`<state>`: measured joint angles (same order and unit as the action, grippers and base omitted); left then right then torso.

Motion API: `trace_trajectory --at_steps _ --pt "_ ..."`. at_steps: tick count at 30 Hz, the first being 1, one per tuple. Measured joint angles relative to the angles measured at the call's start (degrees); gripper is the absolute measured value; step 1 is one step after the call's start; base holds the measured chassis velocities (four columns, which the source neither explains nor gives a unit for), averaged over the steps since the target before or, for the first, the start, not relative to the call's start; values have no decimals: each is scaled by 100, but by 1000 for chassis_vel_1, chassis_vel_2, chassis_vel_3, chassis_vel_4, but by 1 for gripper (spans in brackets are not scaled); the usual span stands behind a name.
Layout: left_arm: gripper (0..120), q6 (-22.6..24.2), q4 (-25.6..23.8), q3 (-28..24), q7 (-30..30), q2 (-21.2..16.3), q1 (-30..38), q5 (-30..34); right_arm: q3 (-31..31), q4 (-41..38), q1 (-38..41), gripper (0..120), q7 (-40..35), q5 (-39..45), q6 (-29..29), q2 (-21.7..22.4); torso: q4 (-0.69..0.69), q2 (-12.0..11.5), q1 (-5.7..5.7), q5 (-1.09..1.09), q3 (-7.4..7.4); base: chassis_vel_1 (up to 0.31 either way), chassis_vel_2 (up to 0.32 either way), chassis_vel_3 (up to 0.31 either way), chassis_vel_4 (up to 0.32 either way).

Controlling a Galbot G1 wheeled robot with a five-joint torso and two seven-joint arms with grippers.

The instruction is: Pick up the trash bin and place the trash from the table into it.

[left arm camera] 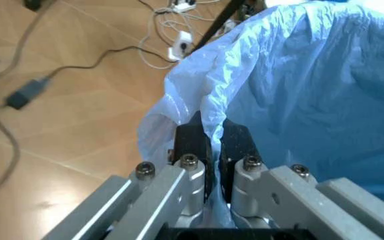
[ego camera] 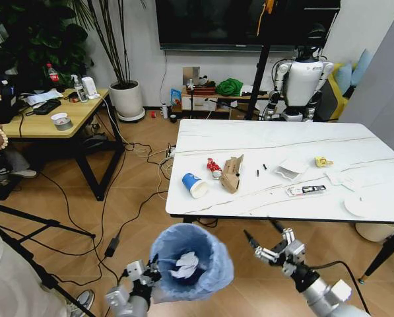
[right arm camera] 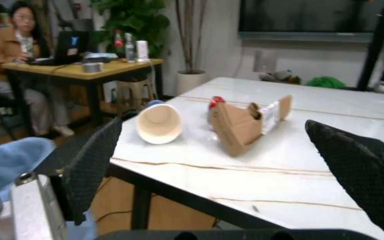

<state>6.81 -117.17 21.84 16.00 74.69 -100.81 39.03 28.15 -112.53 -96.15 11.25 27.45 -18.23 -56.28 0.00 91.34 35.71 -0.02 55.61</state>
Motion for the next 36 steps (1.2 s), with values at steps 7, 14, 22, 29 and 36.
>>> trace_trajectory --at_steps 7,14,22,29,36 --pt "0 270 -578 430 97 -873 -500 171 -161 293 381 100 116 85 -117 69 0 0 0 2 0 0 0 0 0" --pt "0 419 -684 515 -52 -1073 -464 408 -292 307 775 100 60 243 308 -41 0 0 0 1 0 0 0 0 0" --pt "0 563 -669 508 -415 -1379 -381 494 -346 583 1044 100 86 204 523 -101 0 0 0 3 0 0 0 0 0" --pt "0 614 -701 539 -399 -1512 -382 620 -531 752 1273 100 17 202 772 -8 -3 0 0 -1 0 0 0 0 0" --pt "0 545 -797 756 -442 -1398 -732 415 -1206 1335 2177 100 -77 365 861 32 1 0 0 2 0 0 0 0 0"
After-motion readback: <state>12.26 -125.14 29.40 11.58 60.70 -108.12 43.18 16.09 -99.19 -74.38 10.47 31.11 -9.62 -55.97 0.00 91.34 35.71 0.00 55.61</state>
